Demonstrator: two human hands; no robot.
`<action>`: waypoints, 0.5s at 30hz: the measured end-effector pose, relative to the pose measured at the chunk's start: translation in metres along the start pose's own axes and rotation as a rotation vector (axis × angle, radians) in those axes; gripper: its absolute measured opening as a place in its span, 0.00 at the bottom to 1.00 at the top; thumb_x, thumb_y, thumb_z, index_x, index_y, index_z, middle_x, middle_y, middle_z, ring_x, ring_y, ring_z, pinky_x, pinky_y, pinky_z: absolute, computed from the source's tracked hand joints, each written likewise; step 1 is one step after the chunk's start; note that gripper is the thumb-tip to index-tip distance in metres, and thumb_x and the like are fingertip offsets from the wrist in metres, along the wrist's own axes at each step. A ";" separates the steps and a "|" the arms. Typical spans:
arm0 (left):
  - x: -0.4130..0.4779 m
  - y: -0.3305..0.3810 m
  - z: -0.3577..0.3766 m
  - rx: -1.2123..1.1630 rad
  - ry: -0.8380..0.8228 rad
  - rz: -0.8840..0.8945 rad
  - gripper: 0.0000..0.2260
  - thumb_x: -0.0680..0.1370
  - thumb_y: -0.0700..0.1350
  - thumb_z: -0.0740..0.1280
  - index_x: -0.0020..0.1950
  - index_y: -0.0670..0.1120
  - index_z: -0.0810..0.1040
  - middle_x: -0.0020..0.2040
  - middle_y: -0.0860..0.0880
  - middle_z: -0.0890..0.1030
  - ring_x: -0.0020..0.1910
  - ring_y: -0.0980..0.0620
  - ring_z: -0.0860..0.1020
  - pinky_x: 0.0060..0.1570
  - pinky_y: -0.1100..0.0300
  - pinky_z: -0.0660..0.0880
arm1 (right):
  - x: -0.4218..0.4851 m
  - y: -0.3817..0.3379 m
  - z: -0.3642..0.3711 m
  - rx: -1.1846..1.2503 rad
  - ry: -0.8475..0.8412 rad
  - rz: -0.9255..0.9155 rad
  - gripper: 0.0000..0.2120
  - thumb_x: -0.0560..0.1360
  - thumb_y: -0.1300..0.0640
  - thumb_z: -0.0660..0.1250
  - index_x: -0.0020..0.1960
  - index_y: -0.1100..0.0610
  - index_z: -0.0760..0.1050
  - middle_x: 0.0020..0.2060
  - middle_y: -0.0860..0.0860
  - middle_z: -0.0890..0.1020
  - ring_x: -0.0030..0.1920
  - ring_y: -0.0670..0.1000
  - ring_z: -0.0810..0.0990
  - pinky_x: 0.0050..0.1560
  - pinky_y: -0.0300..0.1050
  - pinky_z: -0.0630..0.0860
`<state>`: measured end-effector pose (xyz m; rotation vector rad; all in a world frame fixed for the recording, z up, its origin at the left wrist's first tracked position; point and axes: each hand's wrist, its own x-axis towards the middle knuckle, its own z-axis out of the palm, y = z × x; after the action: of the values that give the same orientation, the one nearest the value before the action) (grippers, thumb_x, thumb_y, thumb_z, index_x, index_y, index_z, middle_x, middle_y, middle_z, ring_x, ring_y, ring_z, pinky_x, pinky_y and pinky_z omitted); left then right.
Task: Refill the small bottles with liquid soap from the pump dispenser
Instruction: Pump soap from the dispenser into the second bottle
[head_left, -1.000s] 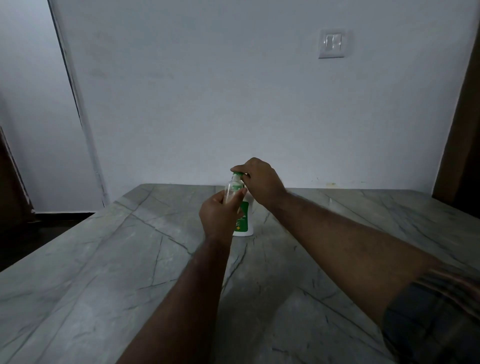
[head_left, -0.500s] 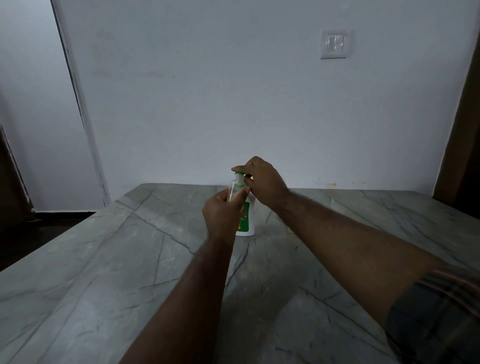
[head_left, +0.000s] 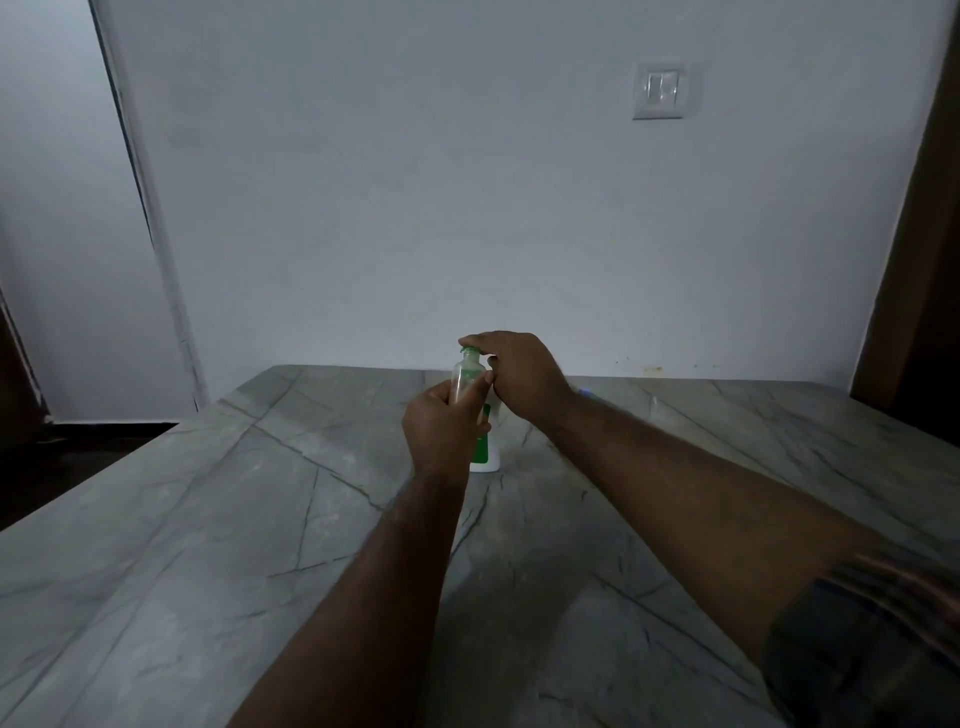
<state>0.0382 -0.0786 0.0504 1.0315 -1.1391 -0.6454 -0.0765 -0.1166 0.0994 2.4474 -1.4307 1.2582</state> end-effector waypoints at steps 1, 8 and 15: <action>0.000 -0.001 0.001 -0.008 0.000 -0.004 0.10 0.73 0.55 0.75 0.42 0.49 0.84 0.33 0.54 0.83 0.30 0.62 0.82 0.26 0.72 0.74 | -0.001 0.002 0.001 -0.006 0.002 0.004 0.24 0.72 0.70 0.61 0.66 0.58 0.75 0.63 0.55 0.79 0.65 0.53 0.76 0.67 0.51 0.73; 0.000 -0.001 0.001 -0.067 0.001 -0.017 0.10 0.73 0.56 0.75 0.34 0.54 0.80 0.33 0.54 0.83 0.31 0.57 0.84 0.27 0.67 0.77 | 0.004 0.002 -0.003 -0.079 -0.034 -0.020 0.23 0.72 0.67 0.63 0.66 0.57 0.75 0.64 0.54 0.78 0.66 0.53 0.75 0.69 0.52 0.69; 0.000 -0.003 0.002 -0.009 -0.011 0.000 0.12 0.73 0.58 0.73 0.33 0.57 0.78 0.32 0.57 0.81 0.32 0.57 0.83 0.32 0.64 0.80 | -0.003 0.002 0.004 -0.062 -0.010 0.019 0.21 0.75 0.65 0.61 0.67 0.56 0.74 0.65 0.53 0.78 0.66 0.52 0.75 0.70 0.51 0.69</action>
<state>0.0367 -0.0807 0.0481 1.0212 -1.1453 -0.6561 -0.0766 -0.1174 0.0945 2.4090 -1.4750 1.1880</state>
